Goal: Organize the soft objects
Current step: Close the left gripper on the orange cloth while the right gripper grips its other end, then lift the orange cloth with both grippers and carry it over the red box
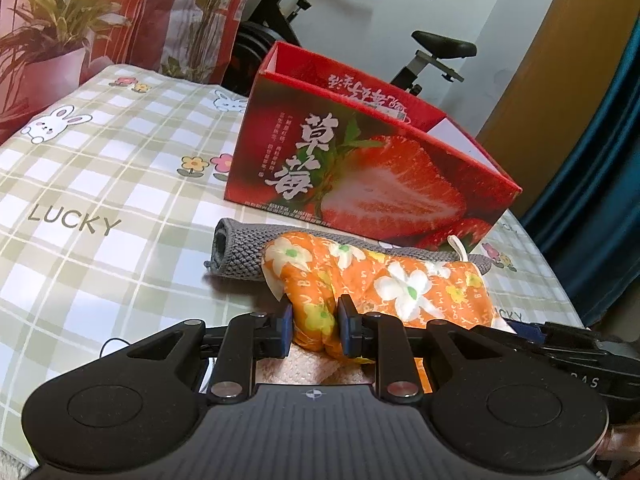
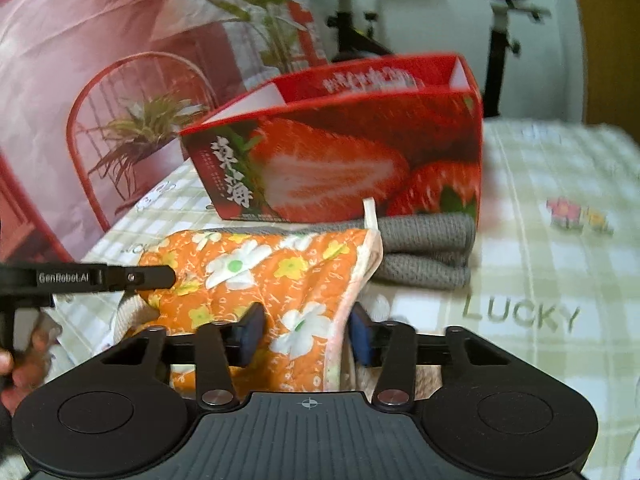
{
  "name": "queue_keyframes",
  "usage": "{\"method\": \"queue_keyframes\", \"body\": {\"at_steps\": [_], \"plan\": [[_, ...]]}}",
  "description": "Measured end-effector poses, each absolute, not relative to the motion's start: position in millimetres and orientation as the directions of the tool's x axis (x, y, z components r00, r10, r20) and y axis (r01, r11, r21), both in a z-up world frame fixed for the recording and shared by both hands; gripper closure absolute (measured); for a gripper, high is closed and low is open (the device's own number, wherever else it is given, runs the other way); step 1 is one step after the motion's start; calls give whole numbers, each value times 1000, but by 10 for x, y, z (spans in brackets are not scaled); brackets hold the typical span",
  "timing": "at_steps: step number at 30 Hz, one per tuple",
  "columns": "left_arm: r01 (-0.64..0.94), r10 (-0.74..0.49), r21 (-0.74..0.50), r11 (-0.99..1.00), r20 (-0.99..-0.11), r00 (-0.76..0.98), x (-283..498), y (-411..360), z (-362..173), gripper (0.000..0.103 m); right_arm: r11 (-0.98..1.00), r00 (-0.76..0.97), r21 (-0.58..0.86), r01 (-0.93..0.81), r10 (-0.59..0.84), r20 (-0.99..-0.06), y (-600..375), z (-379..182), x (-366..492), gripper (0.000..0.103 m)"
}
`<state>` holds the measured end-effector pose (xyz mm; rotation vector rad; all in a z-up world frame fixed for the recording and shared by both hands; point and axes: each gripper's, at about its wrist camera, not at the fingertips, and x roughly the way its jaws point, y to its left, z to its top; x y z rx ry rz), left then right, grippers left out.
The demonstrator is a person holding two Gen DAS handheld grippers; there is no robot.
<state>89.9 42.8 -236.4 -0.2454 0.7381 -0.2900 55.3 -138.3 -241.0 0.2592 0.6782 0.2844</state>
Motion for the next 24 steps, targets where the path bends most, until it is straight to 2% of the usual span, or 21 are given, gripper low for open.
{"method": "queue_keyframes", "body": {"at_steps": [2,8,15,24], "plan": [[180,-346,-317,931,-614,710,884,427,-2345,79,945,758,271,-184,312,-573,-1348,-2354,519,80],[202,-348,-300,932,-590,728,853,405,-2281,80,950,777,227,-215,307,-549,-1351,-2256,460,91],[232,-349,-274,933,-544,763,860,403,-2065,80,955,827,176,-240,296,-478,-1401,-1984,475,92],[279,-341,-203,939,-432,835,1126,352,-1452,80,952,875,91,-293,305,-375,-1479,-1445,765,92]]}}
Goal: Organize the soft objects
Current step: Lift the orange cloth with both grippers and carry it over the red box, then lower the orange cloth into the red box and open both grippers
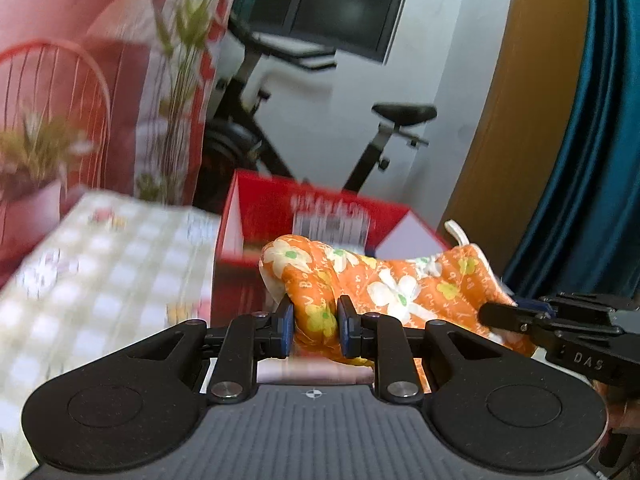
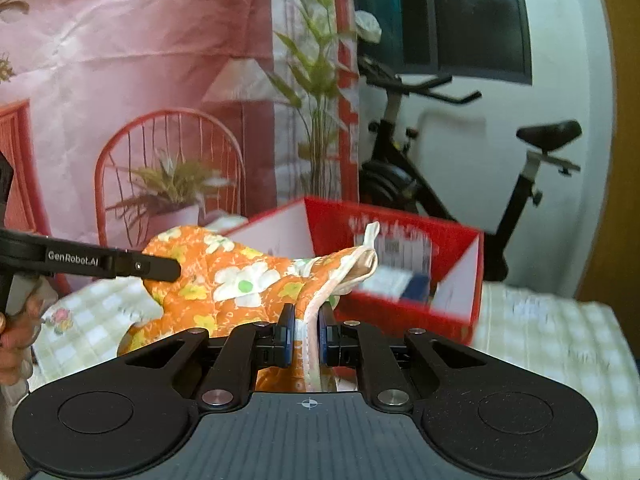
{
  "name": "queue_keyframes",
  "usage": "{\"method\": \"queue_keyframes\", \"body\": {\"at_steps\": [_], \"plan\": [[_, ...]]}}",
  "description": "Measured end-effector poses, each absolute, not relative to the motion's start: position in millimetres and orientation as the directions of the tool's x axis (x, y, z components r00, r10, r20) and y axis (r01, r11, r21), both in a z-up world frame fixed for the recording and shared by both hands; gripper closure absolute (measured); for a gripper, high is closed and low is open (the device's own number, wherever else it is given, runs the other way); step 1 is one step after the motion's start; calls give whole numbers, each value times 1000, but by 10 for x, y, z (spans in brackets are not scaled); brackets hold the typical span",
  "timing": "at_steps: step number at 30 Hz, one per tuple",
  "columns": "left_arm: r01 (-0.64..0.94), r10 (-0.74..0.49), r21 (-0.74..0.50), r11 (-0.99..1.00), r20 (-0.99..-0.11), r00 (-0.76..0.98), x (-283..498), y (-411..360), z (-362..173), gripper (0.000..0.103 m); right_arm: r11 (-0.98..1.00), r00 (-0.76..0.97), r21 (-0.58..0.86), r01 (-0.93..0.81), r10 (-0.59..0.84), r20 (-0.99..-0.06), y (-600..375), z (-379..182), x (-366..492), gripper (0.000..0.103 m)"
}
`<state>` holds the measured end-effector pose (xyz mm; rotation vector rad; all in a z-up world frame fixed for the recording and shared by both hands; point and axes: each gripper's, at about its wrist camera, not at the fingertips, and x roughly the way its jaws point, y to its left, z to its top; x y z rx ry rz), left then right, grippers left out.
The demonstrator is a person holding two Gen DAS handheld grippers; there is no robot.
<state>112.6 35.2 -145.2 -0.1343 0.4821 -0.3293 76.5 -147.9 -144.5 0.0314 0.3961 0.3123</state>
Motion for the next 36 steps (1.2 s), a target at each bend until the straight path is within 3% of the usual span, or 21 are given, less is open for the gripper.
{"method": "queue_keyframes", "body": {"at_steps": [5,9,15,25,26,28,30,36], "plan": [[306,-351,-175,936,-377,857,1494,271,-1196,80,955,888,59,-292,294,-353,-1573,-1232,1134,92],[302,-350,-181,936,-387,853,1974,202,-1126,80,955,891,42,-293,289,-351,-1638,-1159,1530,93],[278,-295,-105,955,-443,846,2549,23,-1154,80,964,873,78,-253,262,-411,-1749,-1266,2190,93],[270,-268,-84,959,-575,773,3000,-50,-1463,78,976,804,128,-175,217,-554,-1802,-1766,2711,93],[272,-267,-81,959,-582,768,3010,-45,-1490,77,976,797,130,-172,216,-563,-1805,-1797,2723,93],[274,-261,-72,959,-600,756,3025,-40,-1539,58,979,786,125,-163,205,-584,-1805,-1843,2748,93],[268,-249,-61,962,-607,755,3052,-31,-1566,50,981,774,122,-152,195,-603,-1802,-1890,2771,93],[269,-257,-77,960,-626,737,3015,3,-1589,39,985,739,110,-132,172,-651,-1747,-1953,2796,93]]}}
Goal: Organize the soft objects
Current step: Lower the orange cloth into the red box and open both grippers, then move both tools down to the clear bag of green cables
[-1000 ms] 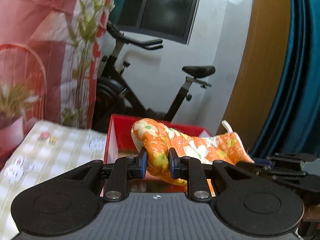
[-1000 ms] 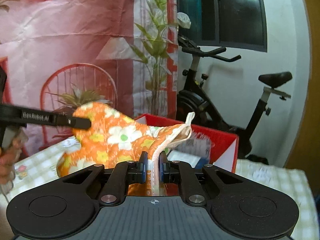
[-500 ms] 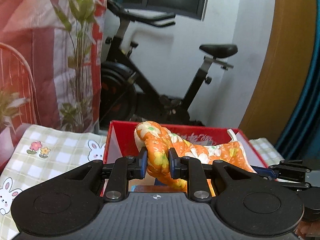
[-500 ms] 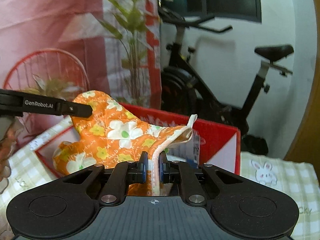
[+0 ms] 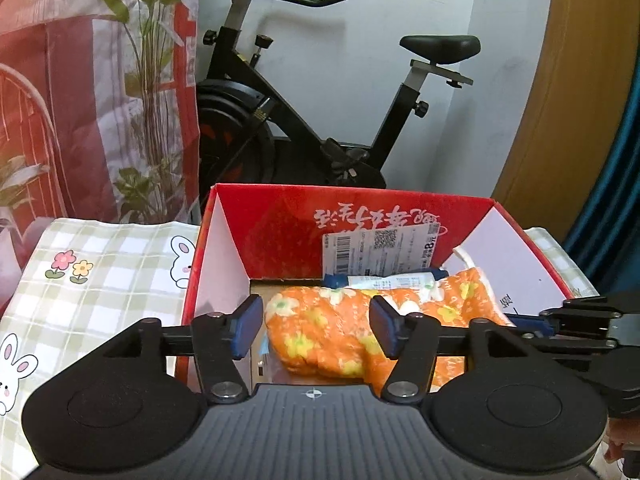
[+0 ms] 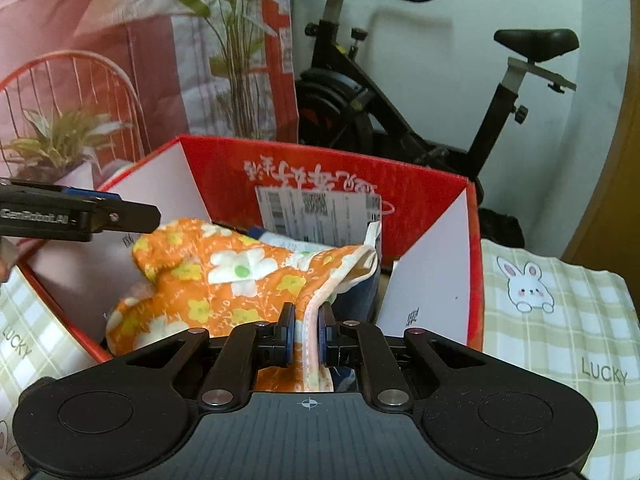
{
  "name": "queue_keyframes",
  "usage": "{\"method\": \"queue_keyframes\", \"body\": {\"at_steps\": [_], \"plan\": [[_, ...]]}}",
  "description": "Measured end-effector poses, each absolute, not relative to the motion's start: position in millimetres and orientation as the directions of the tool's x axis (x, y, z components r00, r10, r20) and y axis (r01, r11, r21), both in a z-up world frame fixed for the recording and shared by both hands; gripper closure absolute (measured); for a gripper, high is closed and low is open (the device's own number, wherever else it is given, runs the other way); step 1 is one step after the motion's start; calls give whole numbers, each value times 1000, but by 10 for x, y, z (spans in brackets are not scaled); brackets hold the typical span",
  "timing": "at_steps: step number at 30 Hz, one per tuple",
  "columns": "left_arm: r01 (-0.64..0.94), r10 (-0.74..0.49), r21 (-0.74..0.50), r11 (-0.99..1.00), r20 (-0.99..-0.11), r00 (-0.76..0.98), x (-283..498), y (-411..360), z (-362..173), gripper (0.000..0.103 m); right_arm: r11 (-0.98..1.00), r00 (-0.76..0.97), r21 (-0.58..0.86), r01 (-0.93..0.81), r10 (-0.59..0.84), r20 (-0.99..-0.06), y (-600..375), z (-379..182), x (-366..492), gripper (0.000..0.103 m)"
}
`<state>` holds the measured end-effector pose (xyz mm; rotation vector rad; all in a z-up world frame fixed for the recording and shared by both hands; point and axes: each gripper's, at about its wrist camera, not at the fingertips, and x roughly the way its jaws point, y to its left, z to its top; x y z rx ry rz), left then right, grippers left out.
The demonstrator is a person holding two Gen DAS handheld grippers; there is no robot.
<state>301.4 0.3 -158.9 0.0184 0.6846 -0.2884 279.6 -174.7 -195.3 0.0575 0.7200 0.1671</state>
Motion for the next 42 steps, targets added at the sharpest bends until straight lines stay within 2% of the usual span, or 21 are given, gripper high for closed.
{"method": "queue_keyframes", "body": {"at_steps": [3,6,9,10,11,13,17,20,25,31,42], "plan": [[271,-258,-76,959,-626,736,2971,17,-1568,34,988,725,100,-117,154,-672,-1694,-1959,2819,90],[273,-258,-75,959,-626,736,2905,50,-1525,26,992,733,75,-102,126,-668,-1681,-1927,2812,80],[264,-248,-67,962,-621,744,2813,79,-1473,13,991,744,87,-104,136,-655,-1689,-1872,2757,56],[265,-247,-65,962,-619,745,2783,86,-1455,8,990,749,94,-106,142,-647,-1692,-1846,2722,43],[264,-243,-59,963,-621,746,2754,88,-1439,6,989,754,97,-109,146,-640,-1690,-1825,2690,35],[259,-229,-44,965,-624,747,2692,90,-1411,2,989,764,94,-115,149,-627,-1688,-1770,2623,29],[251,-224,-46,967,-622,750,2563,139,-1356,0,991,784,81,-109,136,-606,-1670,-1647,2508,2],[246,-226,-55,968,-621,751,2465,179,-1328,0,992,799,77,-103,129,-587,-1660,-1556,2415,0],[215,-174,-4,977,-601,780,2249,180,-1250,0,994,826,90,-68,107,-554,-1671,-1447,2237,0],[182,-174,-46,982,-582,794,1985,281,-1159,0,999,853,33,12,7,-521,-1613,-1361,1960,0],[214,-187,-29,976,-610,770,1350,257,-1357,0,990,857,104,-96,135,-497,-1532,-1358,1265,0]]}}
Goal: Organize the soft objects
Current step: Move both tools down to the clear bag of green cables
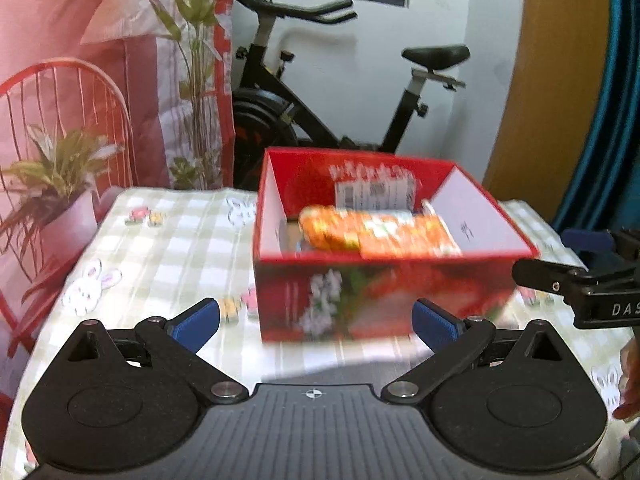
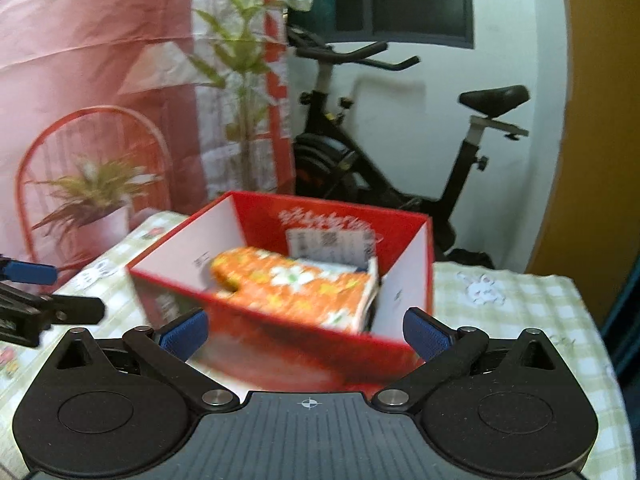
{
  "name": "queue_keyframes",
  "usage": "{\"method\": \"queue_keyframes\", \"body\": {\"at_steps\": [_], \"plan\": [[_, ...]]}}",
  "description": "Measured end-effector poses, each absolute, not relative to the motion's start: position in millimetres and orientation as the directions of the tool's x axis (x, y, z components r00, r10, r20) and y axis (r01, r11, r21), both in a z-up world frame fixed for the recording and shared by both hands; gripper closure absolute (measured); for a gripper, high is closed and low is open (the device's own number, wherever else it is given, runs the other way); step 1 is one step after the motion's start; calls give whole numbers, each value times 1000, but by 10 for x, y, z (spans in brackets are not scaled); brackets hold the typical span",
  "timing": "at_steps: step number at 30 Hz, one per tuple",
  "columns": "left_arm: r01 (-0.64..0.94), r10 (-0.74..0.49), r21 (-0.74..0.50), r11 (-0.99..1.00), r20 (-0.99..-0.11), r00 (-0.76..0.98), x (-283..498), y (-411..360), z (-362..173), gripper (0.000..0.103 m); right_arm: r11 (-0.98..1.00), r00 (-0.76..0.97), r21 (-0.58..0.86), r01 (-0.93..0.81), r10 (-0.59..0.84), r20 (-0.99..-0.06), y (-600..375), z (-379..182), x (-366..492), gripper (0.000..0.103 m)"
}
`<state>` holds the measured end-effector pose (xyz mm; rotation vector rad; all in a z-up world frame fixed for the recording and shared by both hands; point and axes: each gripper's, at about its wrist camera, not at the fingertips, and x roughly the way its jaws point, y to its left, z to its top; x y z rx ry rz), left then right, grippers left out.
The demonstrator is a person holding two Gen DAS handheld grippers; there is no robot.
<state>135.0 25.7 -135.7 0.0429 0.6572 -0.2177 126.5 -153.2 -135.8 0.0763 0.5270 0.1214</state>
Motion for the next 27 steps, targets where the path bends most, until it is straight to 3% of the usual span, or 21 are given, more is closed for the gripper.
{"method": "queue_keyframes", "body": {"at_steps": [5,11,20,27], "plan": [[214,-195,-49,976,-646,738,1082,253,-1545,0,988,853,112,-111,152,-499,-1423,-1489,929,0],[231,-159,13,973,-689,708,851,163,-1725,0,991,845,81,-107,134,-518,-1275,-1721,608,0],[225,-194,-63,972,-756,625,765,224,-2031,0,987,740,88,-133,158,-654,-1153,-2180,381,0],[234,-210,-81,969,-767,606,775,186,-2139,1,974,684,111,-198,218,-696,-1047,-2330,404,1]]}}
